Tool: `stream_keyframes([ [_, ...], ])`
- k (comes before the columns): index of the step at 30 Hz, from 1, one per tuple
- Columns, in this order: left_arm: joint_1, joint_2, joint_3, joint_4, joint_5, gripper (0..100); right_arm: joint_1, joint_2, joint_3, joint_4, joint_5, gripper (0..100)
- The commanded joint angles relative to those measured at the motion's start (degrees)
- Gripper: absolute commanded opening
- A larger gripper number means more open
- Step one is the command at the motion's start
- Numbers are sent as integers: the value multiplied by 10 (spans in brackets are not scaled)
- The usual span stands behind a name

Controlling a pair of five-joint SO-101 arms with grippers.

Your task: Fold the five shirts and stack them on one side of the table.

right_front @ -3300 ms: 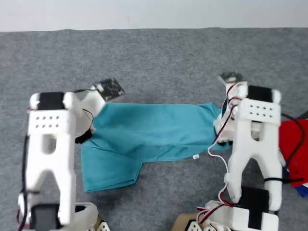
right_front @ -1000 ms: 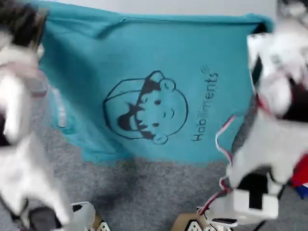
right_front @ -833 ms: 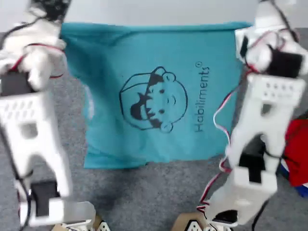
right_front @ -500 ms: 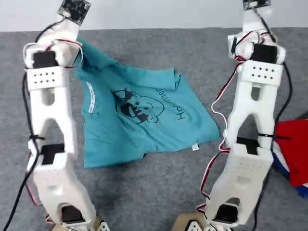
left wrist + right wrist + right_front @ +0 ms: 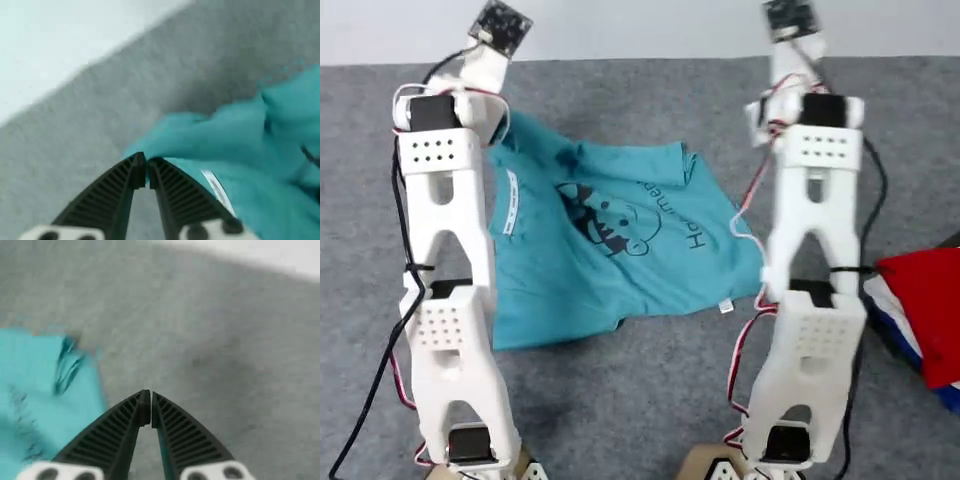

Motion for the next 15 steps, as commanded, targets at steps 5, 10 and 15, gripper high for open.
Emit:
stream_keyframes([
  [5, -8, 47, -29, 63, 4, 3, -75, 43, -3, 41, 29, 10],
  [10, -1, 84, -30, 62, 26, 3, -100, 71, -17, 28, 27, 42],
  [15, 7, 120, -30, 62, 27, 3, -111, 112, -70, 25, -3, 130],
])
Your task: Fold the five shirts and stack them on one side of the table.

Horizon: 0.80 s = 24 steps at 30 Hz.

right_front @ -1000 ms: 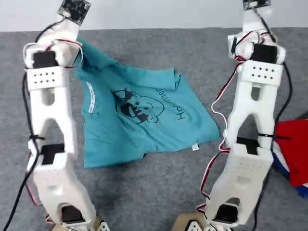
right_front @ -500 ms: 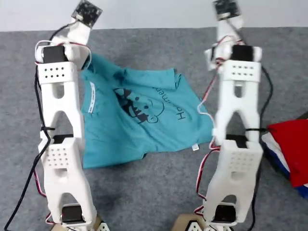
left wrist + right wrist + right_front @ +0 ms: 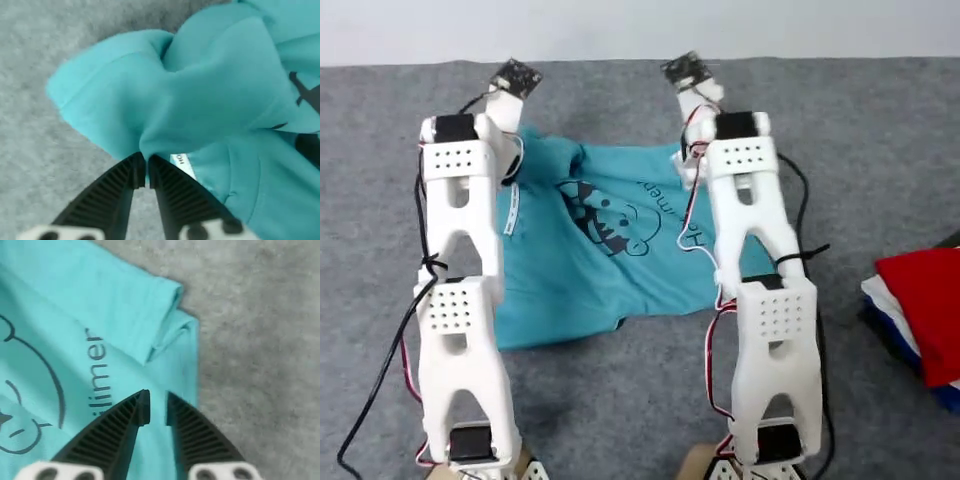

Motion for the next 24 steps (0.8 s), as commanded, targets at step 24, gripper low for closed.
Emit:
stream_keyframes([
  [24, 13, 85, -73, -18, 62, 3, -21, 90, -224, 84, -33, 138],
])
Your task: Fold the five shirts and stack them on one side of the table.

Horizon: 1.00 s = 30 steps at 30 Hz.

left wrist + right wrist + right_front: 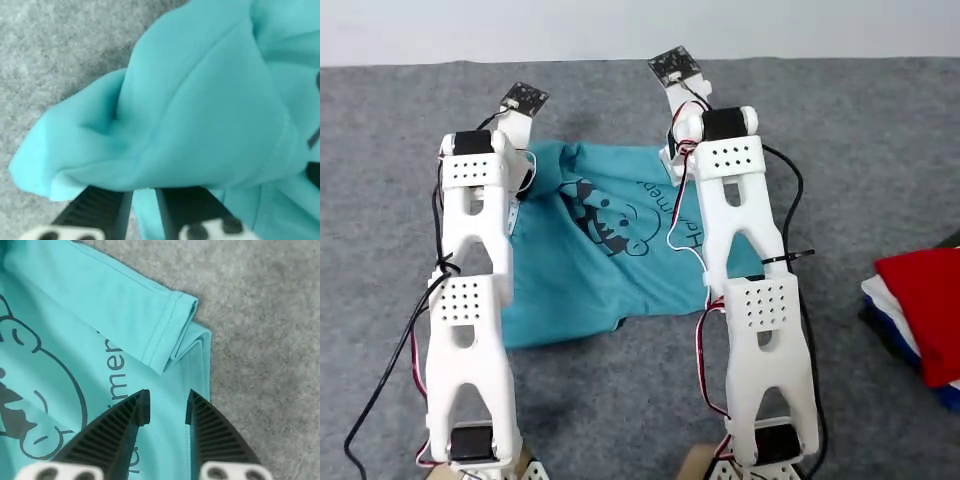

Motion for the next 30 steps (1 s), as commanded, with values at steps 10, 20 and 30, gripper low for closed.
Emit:
stream_keyframes([
  [10, 5, -10, -22, -6, 4, 3, -18, 75, -30, -131, -7, 140],
  [20, 5, -10, -22, 1, 5, 3, -17, 134, -33, -192, -3, 13],
  [30, 25, -44, -87, 49, 5, 2, -2, 87, -214, -85, 13, 10],
])
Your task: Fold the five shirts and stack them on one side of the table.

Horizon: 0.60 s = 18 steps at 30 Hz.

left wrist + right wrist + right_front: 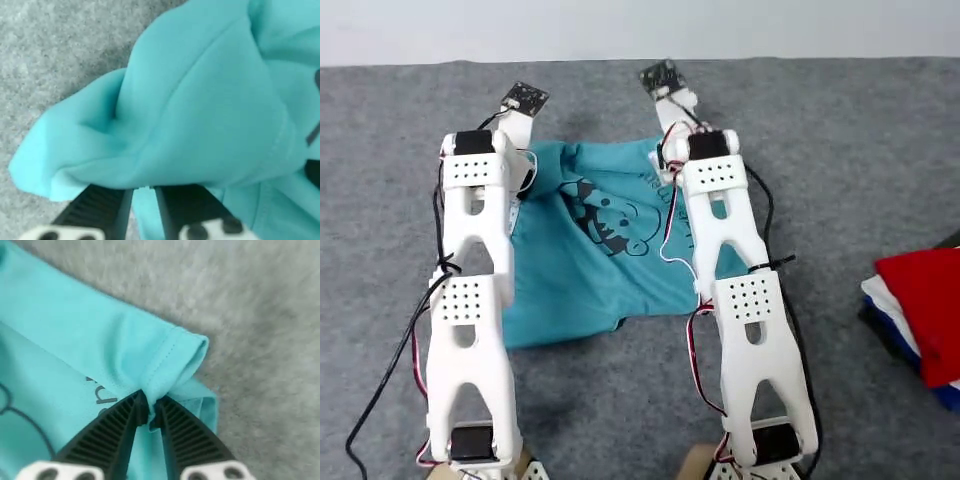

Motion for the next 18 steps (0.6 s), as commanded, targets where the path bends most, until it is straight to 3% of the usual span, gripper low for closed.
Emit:
stream_keyframes([
  [1, 23, -54, -95, 49, 5, 2, 10, -59, -113, 52, 6, 10],
  [7, 46, -90, -284, 118, 5, 2, 26, -136, -126, 105, 46, 10],
  [13, 45, -166, -290, 117, 6, 2, 60, -208, -123, 137, 48, 10],
  [18, 52, -180, -276, 117, 11, 2, 76, -182, -123, 188, 95, 10],
])
